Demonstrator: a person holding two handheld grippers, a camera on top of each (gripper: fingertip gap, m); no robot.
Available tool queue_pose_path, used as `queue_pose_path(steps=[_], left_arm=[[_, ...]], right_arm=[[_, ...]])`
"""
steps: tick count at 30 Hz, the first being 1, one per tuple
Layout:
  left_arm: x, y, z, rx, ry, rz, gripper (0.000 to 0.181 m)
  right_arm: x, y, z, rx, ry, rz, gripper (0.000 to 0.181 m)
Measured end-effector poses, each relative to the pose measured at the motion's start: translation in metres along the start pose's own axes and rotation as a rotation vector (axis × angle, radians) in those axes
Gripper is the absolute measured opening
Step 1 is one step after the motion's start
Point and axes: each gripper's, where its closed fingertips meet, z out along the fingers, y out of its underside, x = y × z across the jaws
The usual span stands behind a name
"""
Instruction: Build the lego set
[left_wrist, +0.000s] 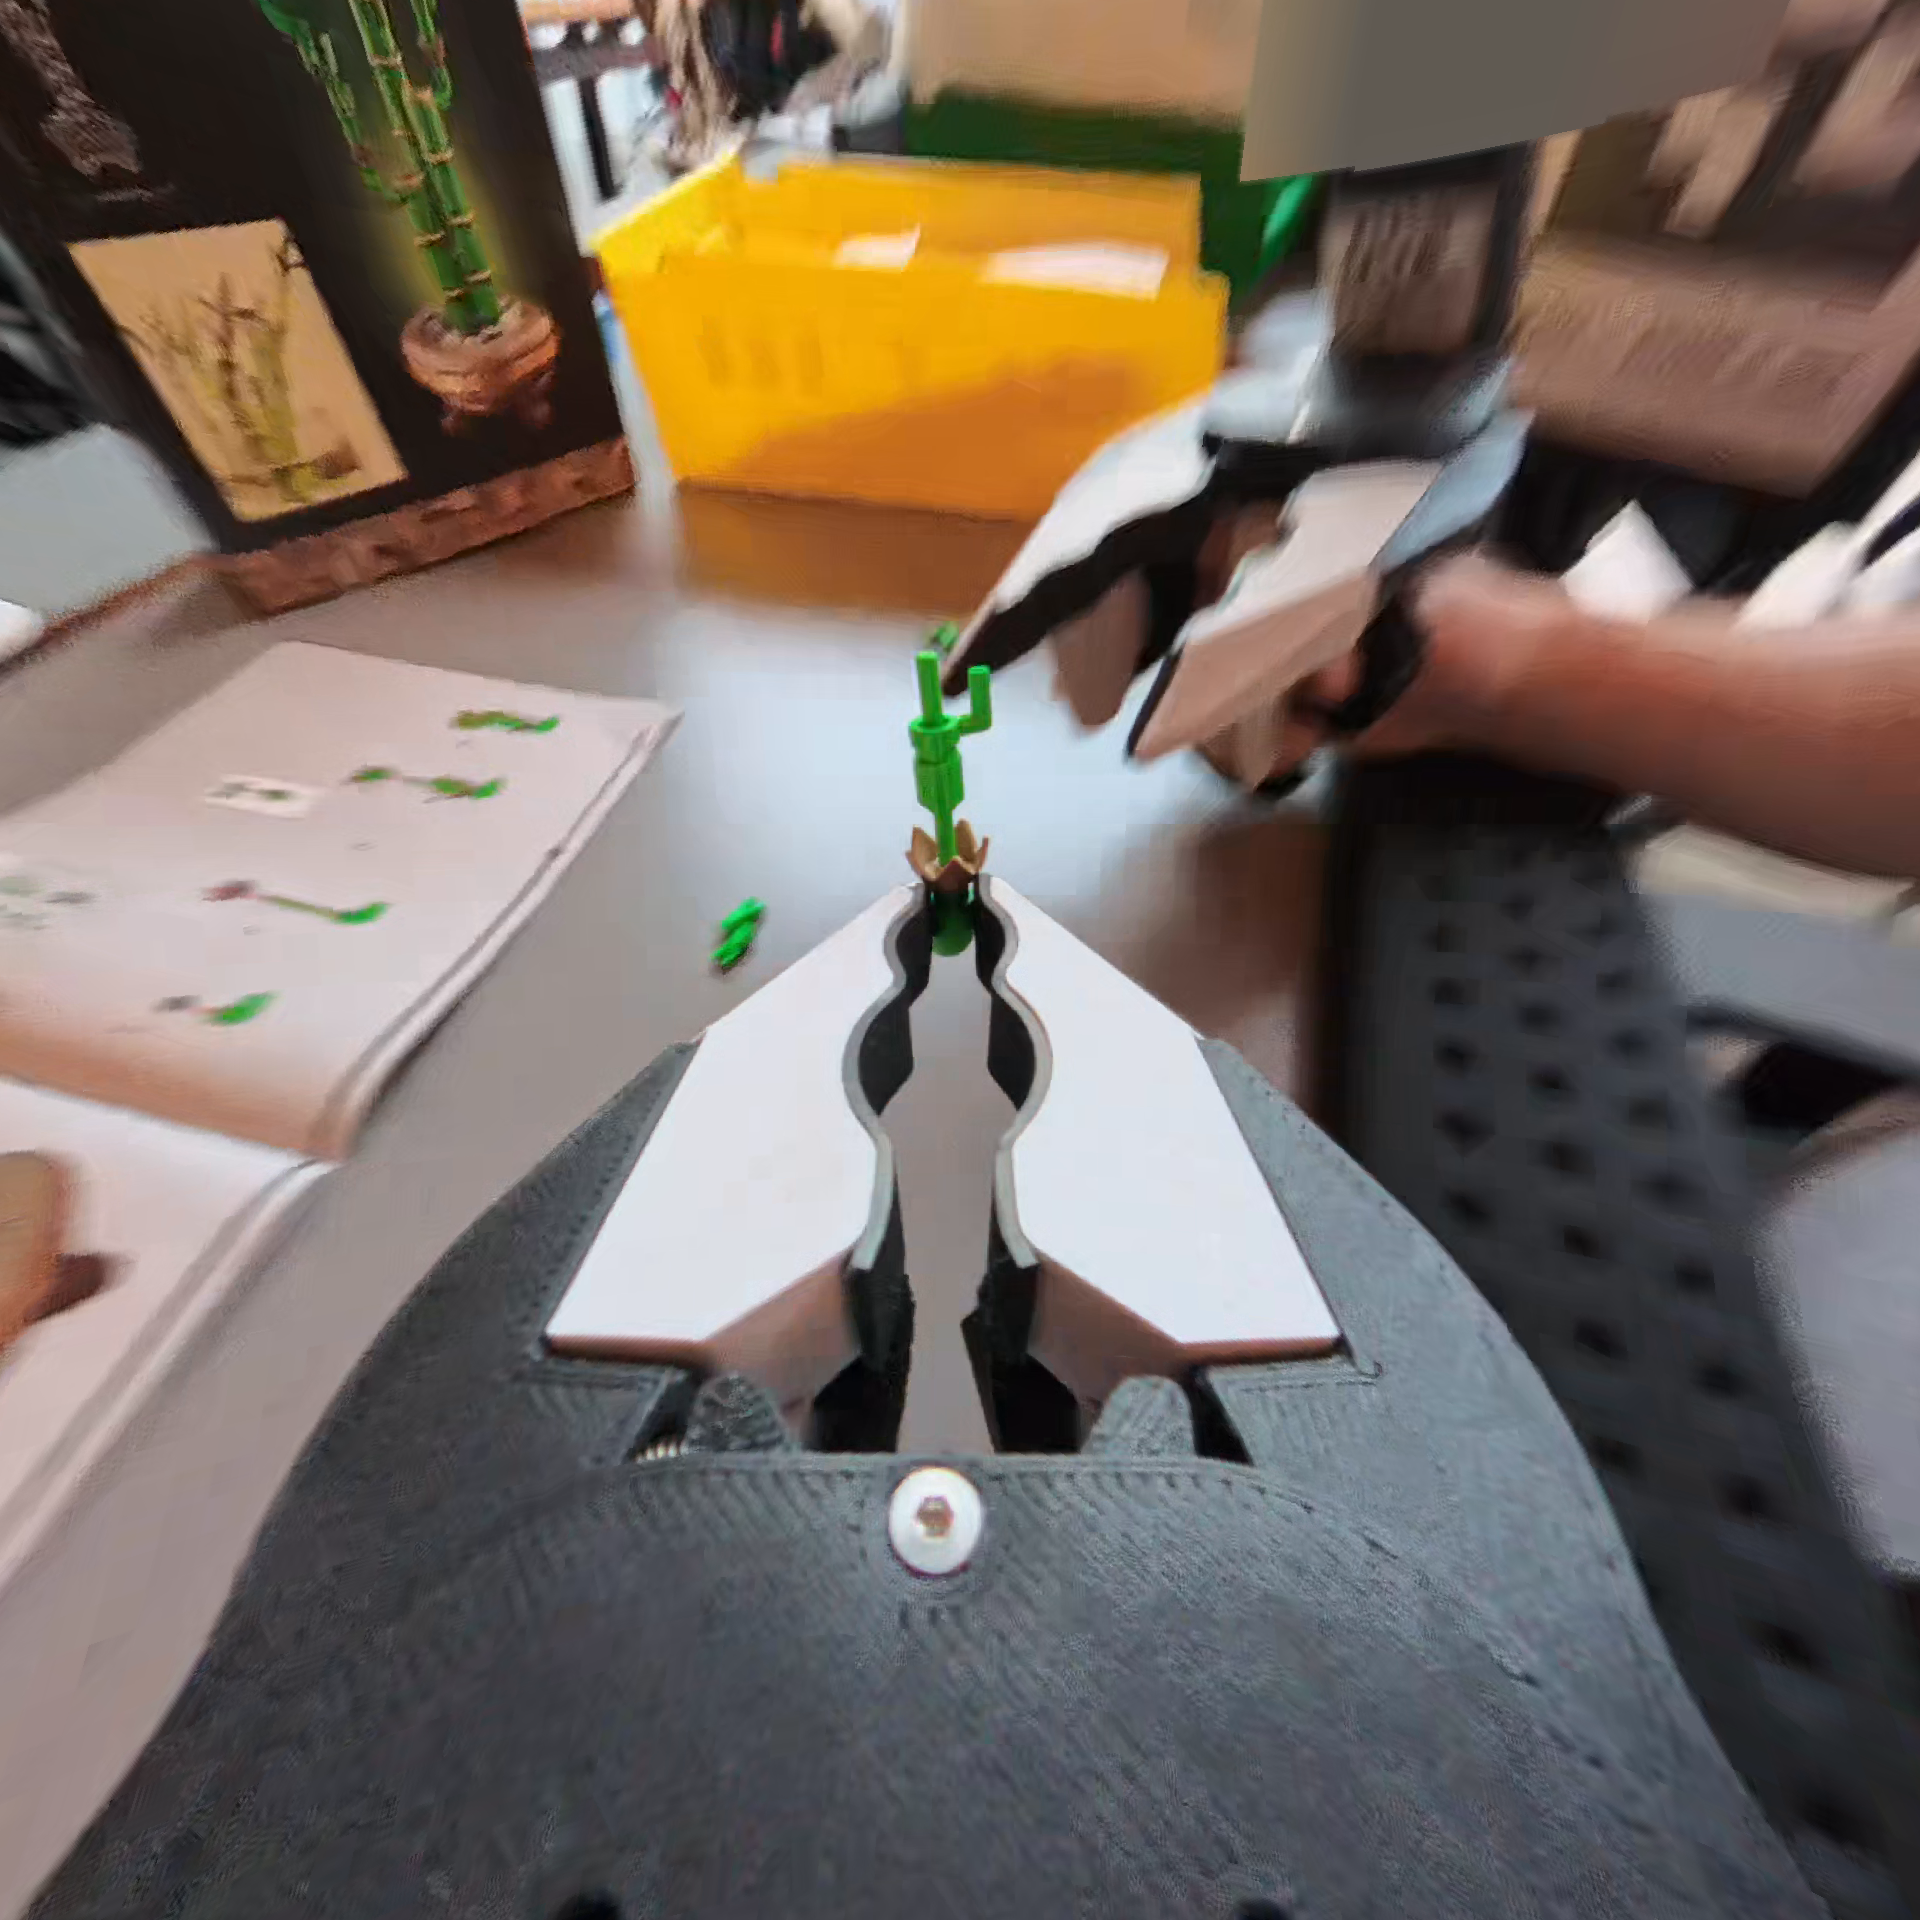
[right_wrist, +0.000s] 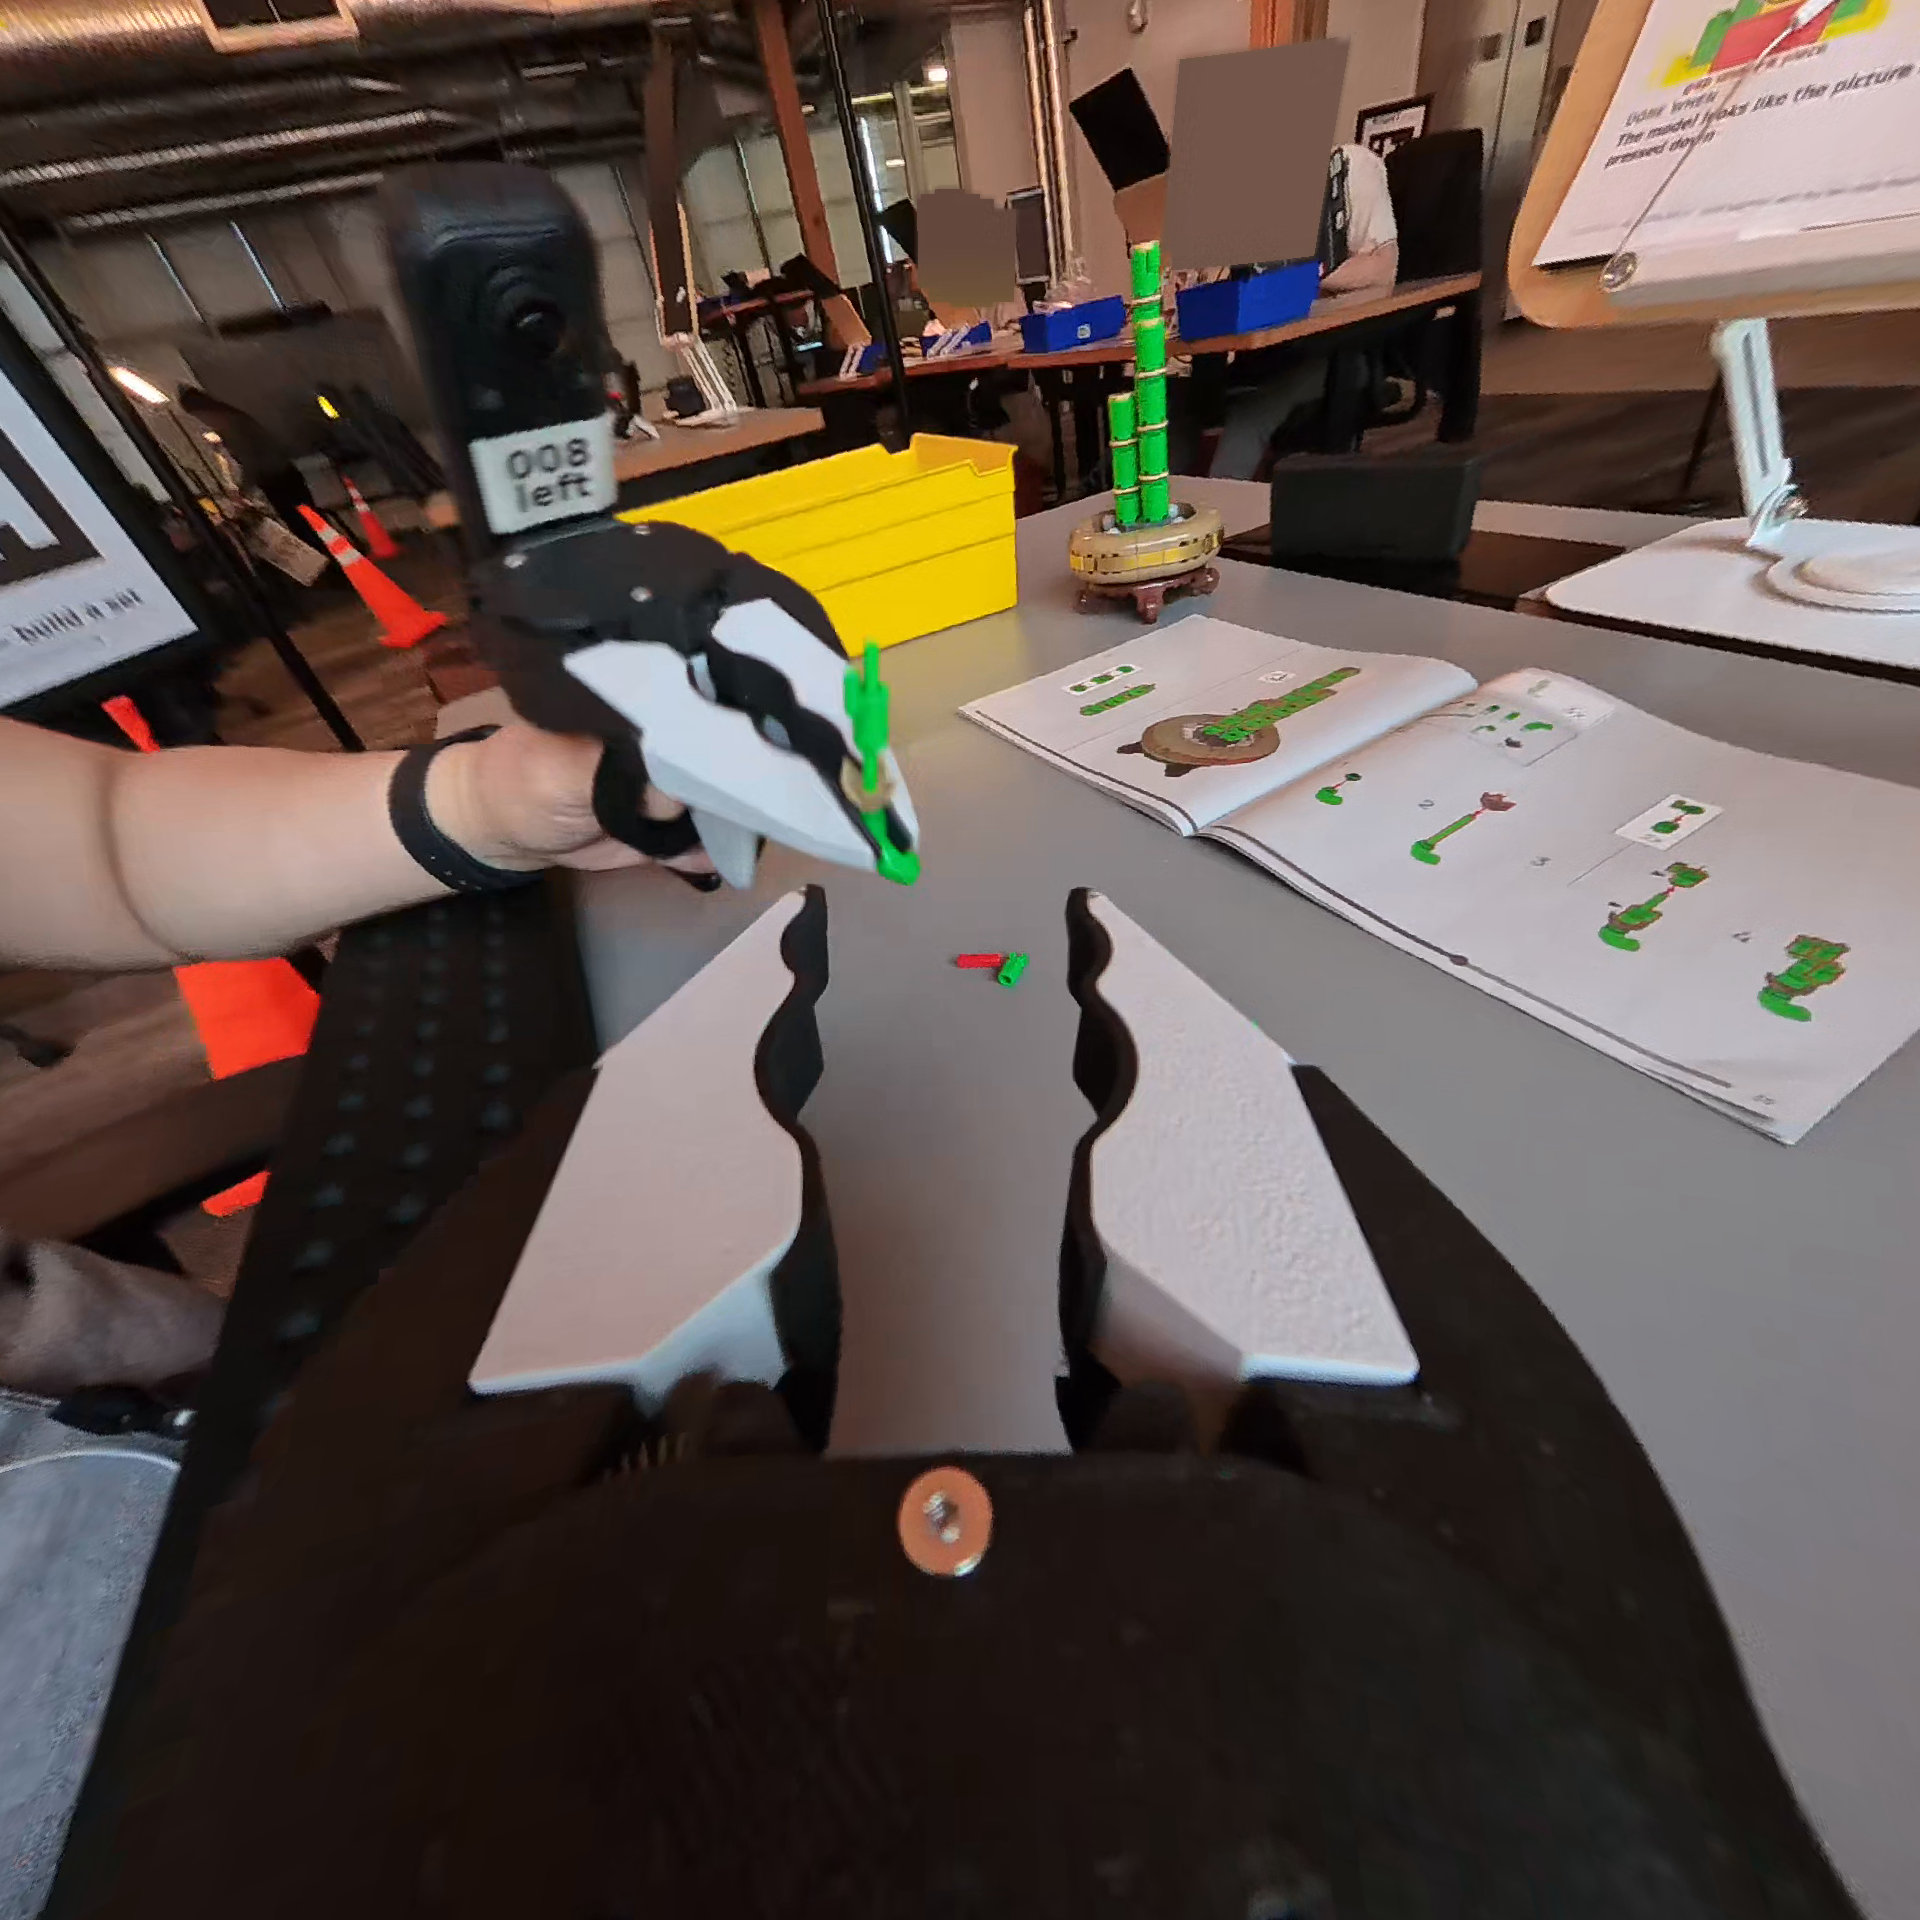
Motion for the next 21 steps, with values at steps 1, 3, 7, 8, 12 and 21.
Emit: queue_pose_path(steps=[1,3,7,8,12,21], left_arm=[[0.002,-0.012,-0.004,0.053,0.063,-0.096,0.006],[0.005,-0.037,-0.016,0.159,0.18,-0.23,0.005],[-0.007,-0.091,-0.045,0.358,0.298,-0.368,0.005],[-0.008,-0.104,-0.051,0.38,0.327,-0.373,0.005],[-0.009,-0.153,-0.067,0.401,0.437,-0.378,0.005],[-0.004,-0.214,-0.081,0.321,0.529,-0.251,0.006]], right_arm=[[-0.001,-0.002,0.0,0.007,-0.01,0.011,0.043],[-0.006,-0.007,0.0,0.021,-0.047,0.014,0.04],[-0.024,-0.039,-0.001,0.091,-0.162,-0.005,0.037],[-0.025,-0.055,-0.002,0.122,-0.171,-0.021,0.036],[-0.025,-0.136,-0.005,0.227,-0.196,-0.139,0.036],[-0.021,-0.272,0.0,0.45,-0.35,-0.228,0.032]])
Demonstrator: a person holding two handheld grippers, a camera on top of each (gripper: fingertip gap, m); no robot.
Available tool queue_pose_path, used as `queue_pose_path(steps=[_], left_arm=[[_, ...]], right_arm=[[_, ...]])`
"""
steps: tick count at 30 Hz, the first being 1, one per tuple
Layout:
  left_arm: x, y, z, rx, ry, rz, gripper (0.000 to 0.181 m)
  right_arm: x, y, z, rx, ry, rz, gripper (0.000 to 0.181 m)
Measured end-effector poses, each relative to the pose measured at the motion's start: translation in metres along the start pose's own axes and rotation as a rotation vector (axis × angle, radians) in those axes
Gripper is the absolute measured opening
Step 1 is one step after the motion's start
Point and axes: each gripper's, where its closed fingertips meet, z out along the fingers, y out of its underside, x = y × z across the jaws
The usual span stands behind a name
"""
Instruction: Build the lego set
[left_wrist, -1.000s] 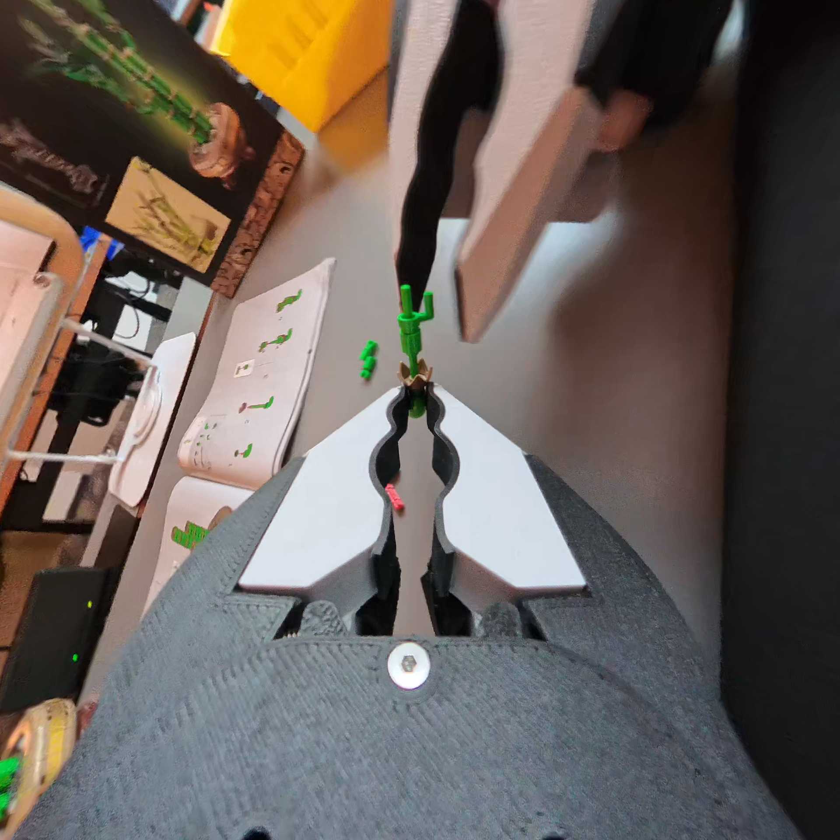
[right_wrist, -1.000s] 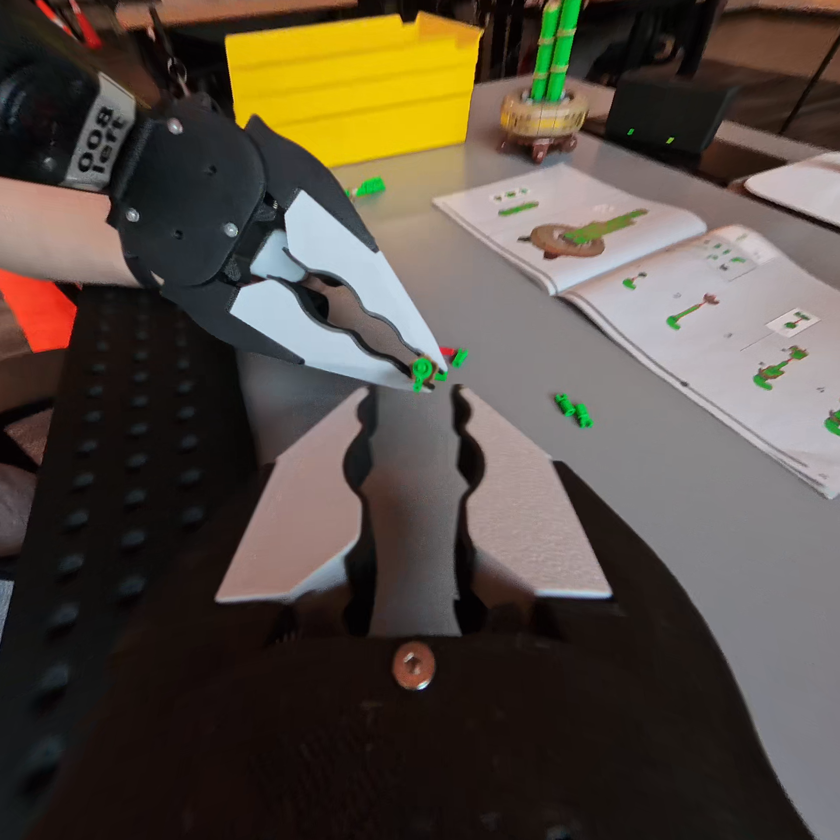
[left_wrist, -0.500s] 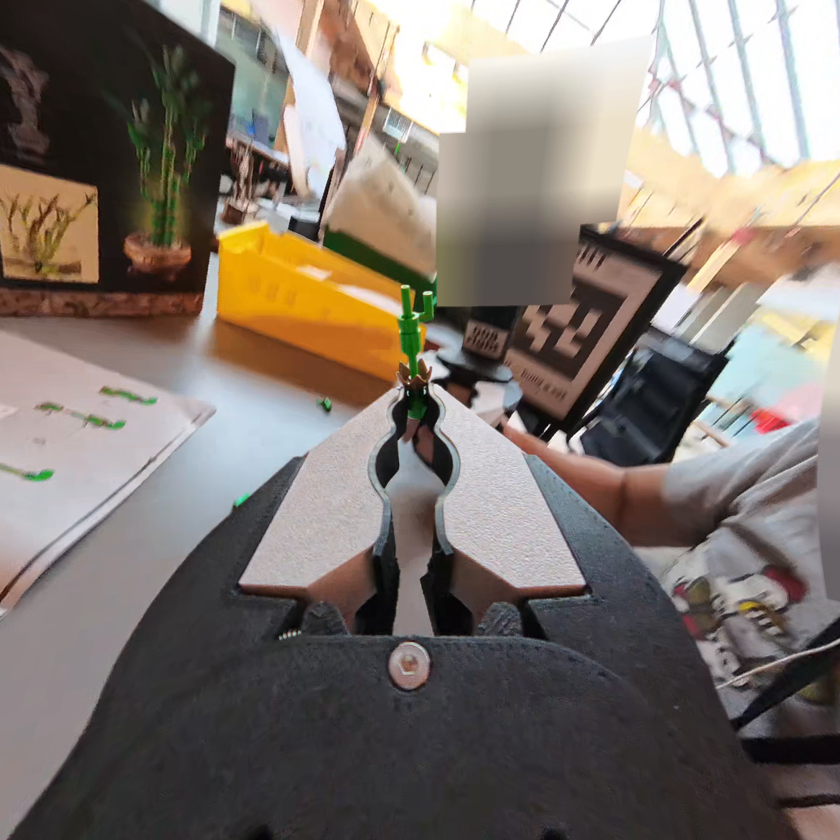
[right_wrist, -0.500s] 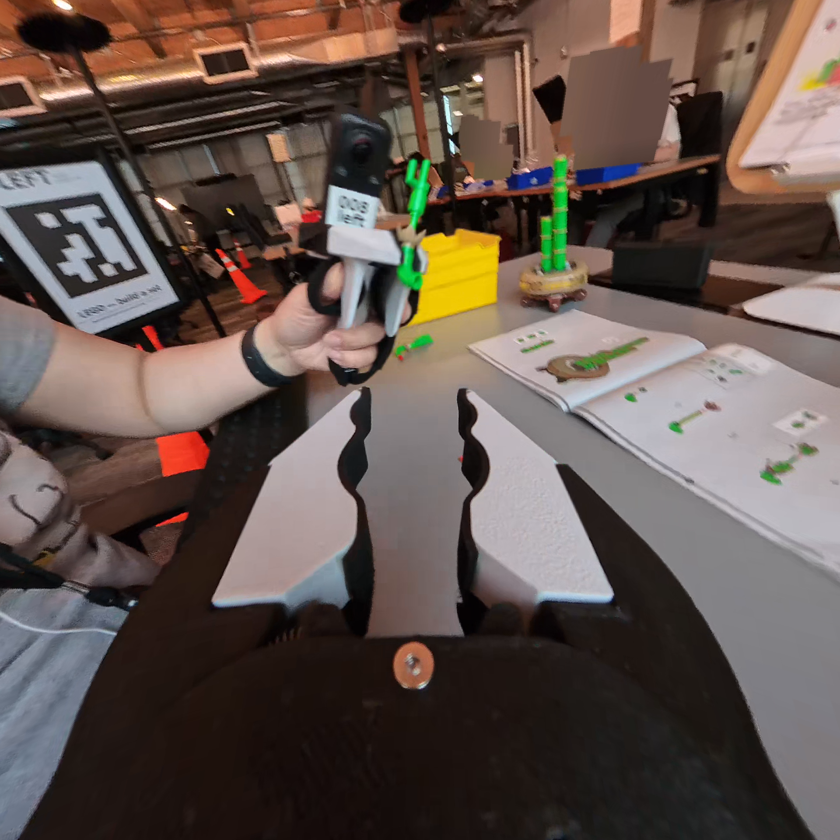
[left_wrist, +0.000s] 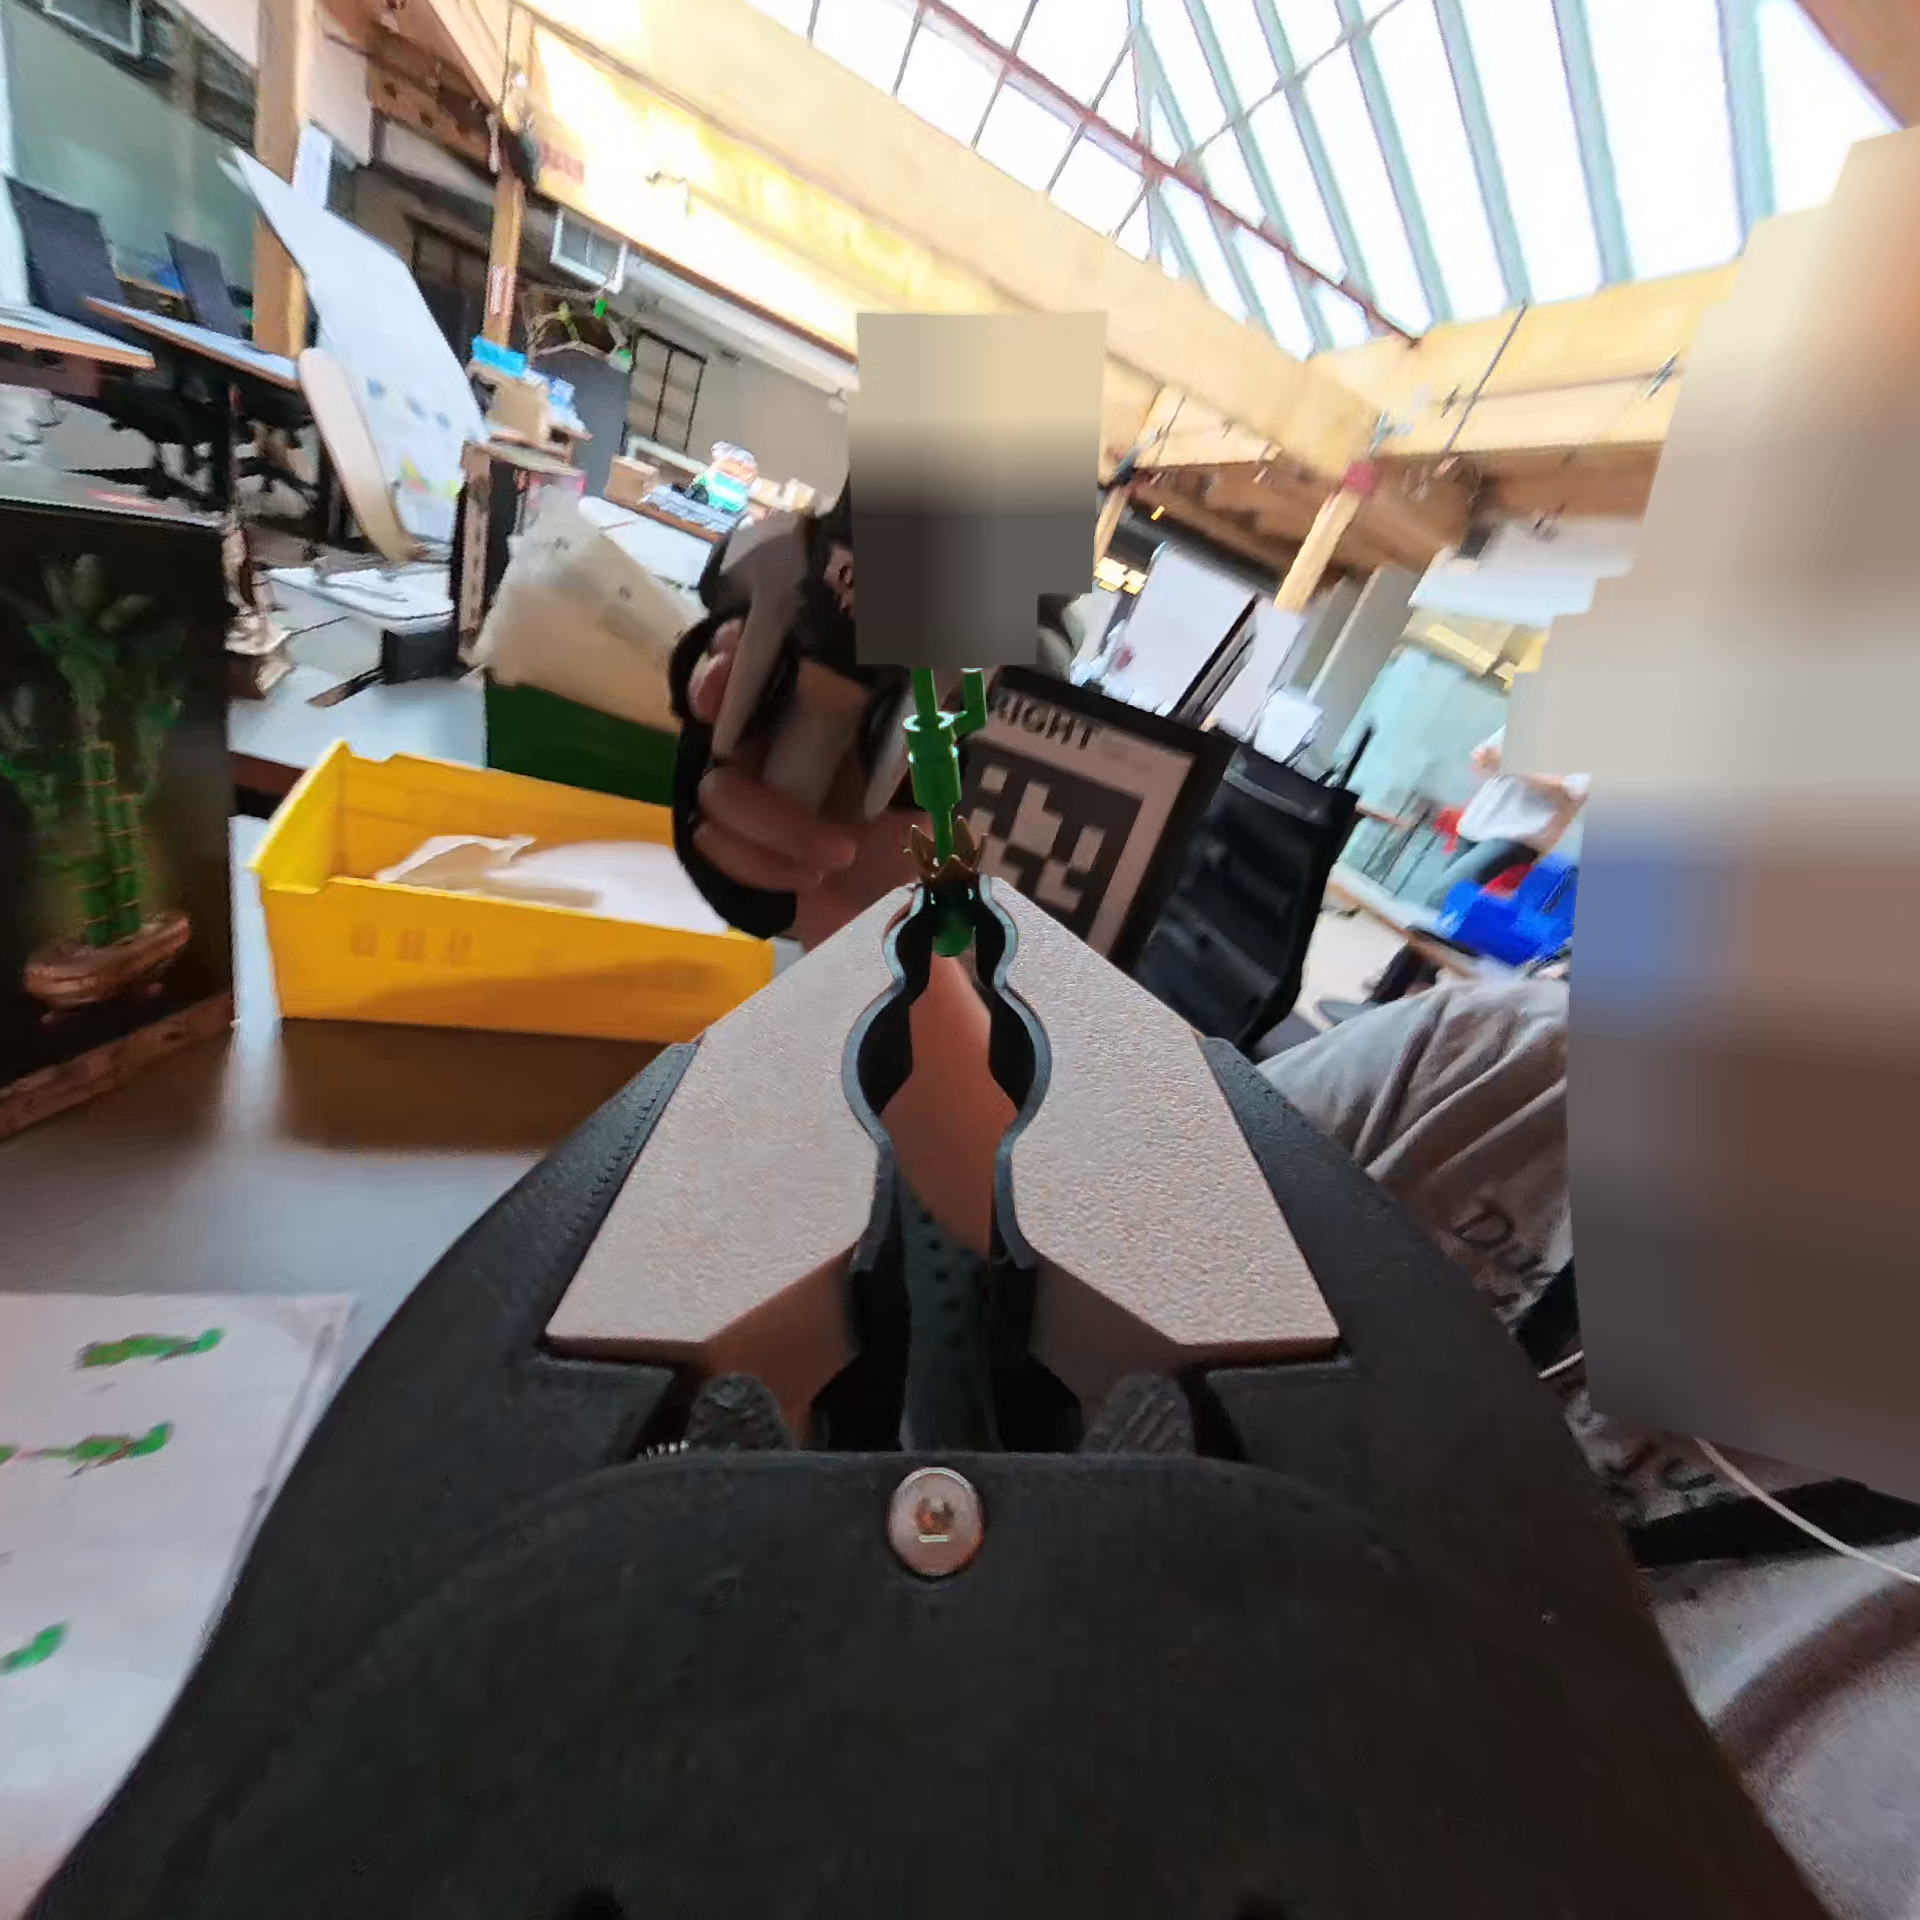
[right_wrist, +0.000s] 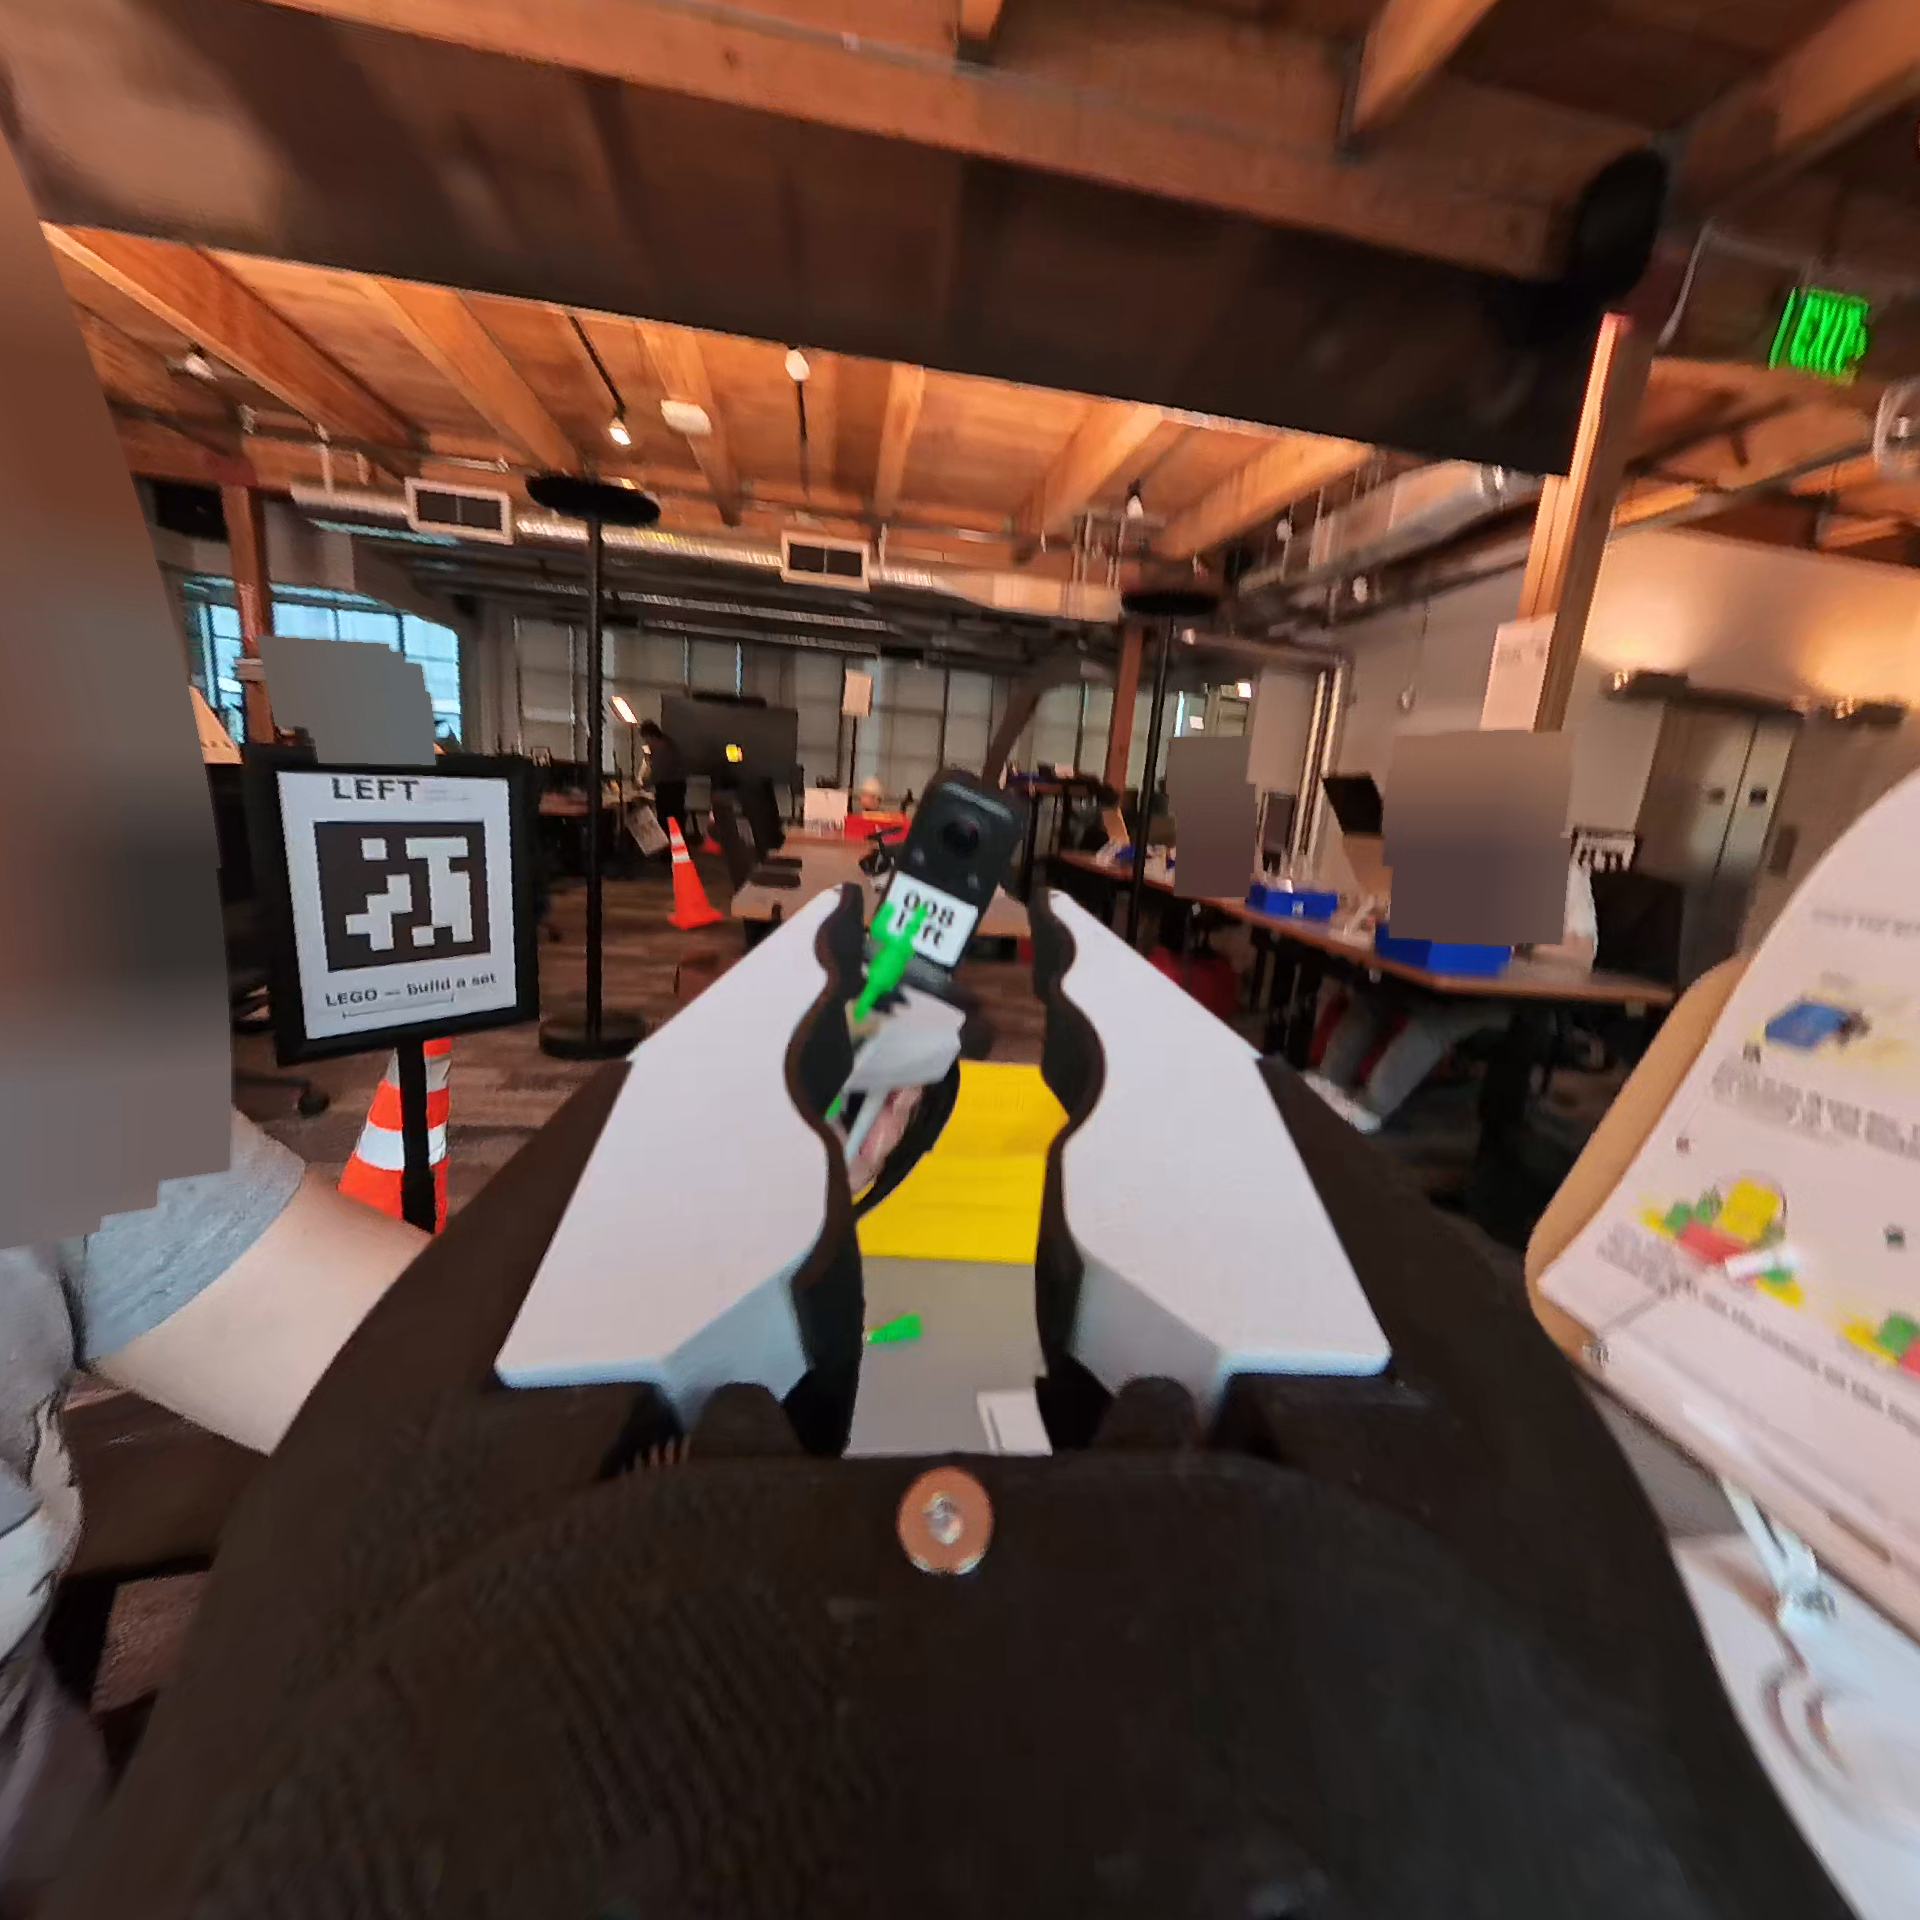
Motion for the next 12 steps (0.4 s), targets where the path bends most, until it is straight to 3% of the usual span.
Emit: queue_pose_path(steps=[3,7,12], left_arm=[[-0.001,0.01,-0.003,-0.053,-0.002,-0.005,0.006],[0.02,0.01,-0.008,-0.063,0.128,-0.075,0.006],[0.039,0.011,-0.008,-0.085,0.188,-0.065,0.006]], right_arm=[[0.0,0.003,0.003,0.064,-0.023,-0.083,0.034],[-0.029,0.021,0.006,0.0,-0.169,-0.172,0.037],[-0.056,0.035,0.02,-0.152,-0.142,-0.46,0.044]])
